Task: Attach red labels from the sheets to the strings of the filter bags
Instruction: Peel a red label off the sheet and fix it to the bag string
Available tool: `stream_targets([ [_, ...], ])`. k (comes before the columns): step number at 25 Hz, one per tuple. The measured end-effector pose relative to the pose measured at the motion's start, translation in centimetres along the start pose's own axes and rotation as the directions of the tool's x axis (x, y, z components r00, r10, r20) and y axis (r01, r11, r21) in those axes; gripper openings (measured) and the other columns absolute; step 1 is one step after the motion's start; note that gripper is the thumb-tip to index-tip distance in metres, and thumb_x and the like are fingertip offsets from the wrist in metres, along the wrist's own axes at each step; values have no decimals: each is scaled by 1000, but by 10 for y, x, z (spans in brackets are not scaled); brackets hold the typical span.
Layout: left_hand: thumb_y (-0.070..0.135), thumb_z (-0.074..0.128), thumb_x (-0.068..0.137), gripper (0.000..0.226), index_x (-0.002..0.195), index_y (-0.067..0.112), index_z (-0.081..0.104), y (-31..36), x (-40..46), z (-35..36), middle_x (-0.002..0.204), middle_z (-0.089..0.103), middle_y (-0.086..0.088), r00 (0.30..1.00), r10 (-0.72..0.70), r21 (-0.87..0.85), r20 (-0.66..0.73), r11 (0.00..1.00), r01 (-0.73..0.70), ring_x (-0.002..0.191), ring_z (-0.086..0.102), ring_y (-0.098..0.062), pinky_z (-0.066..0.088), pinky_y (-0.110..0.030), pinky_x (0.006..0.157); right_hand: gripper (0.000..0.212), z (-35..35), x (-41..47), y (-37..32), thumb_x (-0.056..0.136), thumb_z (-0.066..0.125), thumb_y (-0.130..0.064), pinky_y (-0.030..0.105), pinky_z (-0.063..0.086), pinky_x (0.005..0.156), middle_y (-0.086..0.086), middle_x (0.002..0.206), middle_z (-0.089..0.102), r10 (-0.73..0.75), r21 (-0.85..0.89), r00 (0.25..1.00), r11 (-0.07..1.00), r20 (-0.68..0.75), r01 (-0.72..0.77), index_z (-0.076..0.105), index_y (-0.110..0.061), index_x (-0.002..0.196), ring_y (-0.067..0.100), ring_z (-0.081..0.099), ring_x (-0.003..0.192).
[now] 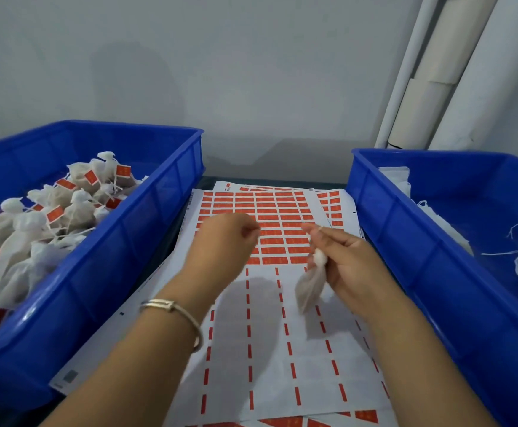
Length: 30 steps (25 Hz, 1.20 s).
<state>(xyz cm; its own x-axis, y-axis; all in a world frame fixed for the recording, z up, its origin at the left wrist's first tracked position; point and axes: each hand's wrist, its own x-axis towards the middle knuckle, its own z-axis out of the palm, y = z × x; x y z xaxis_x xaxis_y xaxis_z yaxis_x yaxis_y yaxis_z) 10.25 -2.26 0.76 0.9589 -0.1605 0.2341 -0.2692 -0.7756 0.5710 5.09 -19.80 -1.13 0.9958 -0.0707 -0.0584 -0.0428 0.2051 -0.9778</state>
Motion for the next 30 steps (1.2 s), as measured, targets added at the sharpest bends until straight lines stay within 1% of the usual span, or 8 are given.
stream_targets([
  [3, 34, 58, 91, 30, 118, 25, 62, 28, 9, 46, 115, 64, 5, 987, 48, 39, 156, 998, -55, 83, 54, -8, 42, -20, 73, 35, -24, 3, -12, 68, 67, -38, 25, 55, 61, -6, 91, 74, -18, -165, 992, 986, -124, -3, 74, -24, 99, 9, 71, 73],
  [6, 44, 58, 88, 49, 131, 21, 51, 41, 13, 94, 134, 51, 0, 975, 26, 26, 221, 999, -32, 113, 53, -20, 44, -34, 95, 20, -43, 4, -2, 82, 67, -28, 21, 52, 55, -5, 87, 74, 3, -174, 961, 983, -277, -53, 74, -22, 99, 7, 69, 63],
  [8, 58, 52, 85, 65, 138, 22, 40, 42, 17, 120, 146, 39, 2, 969, 21, 79, 248, 996, -42, 131, 38, -24, 31, -44, 109, 19, -55, 3, 6, 83, 67, -23, 21, 50, 52, -1, 81, 73, 57, -61, 948, 995, -314, -80, 73, -16, 100, 8, 66, 55],
  [10, 69, 43, 82, 76, 142, 25, 32, 34, 19, 130, 151, 30, 5, 969, 50, 190, 242, 977, -98, 140, 25, -22, 15, -47, 114, 25, -55, 4, 8, 79, 69, -26, 21, 49, 52, 0, 75, 72, 83, 2, 948, 996, -307, -86, 72, -12, 100, 8, 62, 51],
  [14, 75, 39, 78, 80, 143, 29, 32, 25, 9, 134, 151, 30, 9, 969, 76, 218, 235, 967, -129, 141, 24, -20, 12, -45, 114, 31, -54, 6, 11, 67, 68, -39, 22, 50, 53, -1, 74, 72, 39, -14, 949, 999, -314, -45, 75, -19, 91, 9, 61, 51],
  [20, 68, 42, 83, 68, 138, 29, 43, 21, -16, 123, 147, 38, 10, 970, 101, 214, 222, 965, -149, 139, 28, -18, 19, -41, 112, 23, -48, 4, 19, 79, 67, -35, 21, 51, 55, -2, 90, 75, 53, -34, 958, 997, -283, -65, 73, -22, 97, 13, 68, 61],
  [27, 58, 43, 89, 57, 135, 24, 47, 29, -14, 115, 143, 44, 5, 946, 71, 269, 317, 950, -161, 137, 29, -20, 31, -41, 106, 20, -48, 4, 29, 83, 68, -30, 25, 52, 56, 1, 90, 75, 88, 13, 958, 996, -274, -87, 73, -18, 98, 13, 68, 59],
  [30, 43, 47, 94, 43, 134, 28, 46, 34, -12, 112, 140, 45, 2, 889, 133, 389, 437, 864, -321, 132, 34, -23, 40, -42, 100, 22, -48, 5, 30, 82, 68, -30, 26, 54, 57, -1, 92, 75, 75, 18, 961, 997, -267, -72, 73, -18, 100, 14, 69, 61],
])
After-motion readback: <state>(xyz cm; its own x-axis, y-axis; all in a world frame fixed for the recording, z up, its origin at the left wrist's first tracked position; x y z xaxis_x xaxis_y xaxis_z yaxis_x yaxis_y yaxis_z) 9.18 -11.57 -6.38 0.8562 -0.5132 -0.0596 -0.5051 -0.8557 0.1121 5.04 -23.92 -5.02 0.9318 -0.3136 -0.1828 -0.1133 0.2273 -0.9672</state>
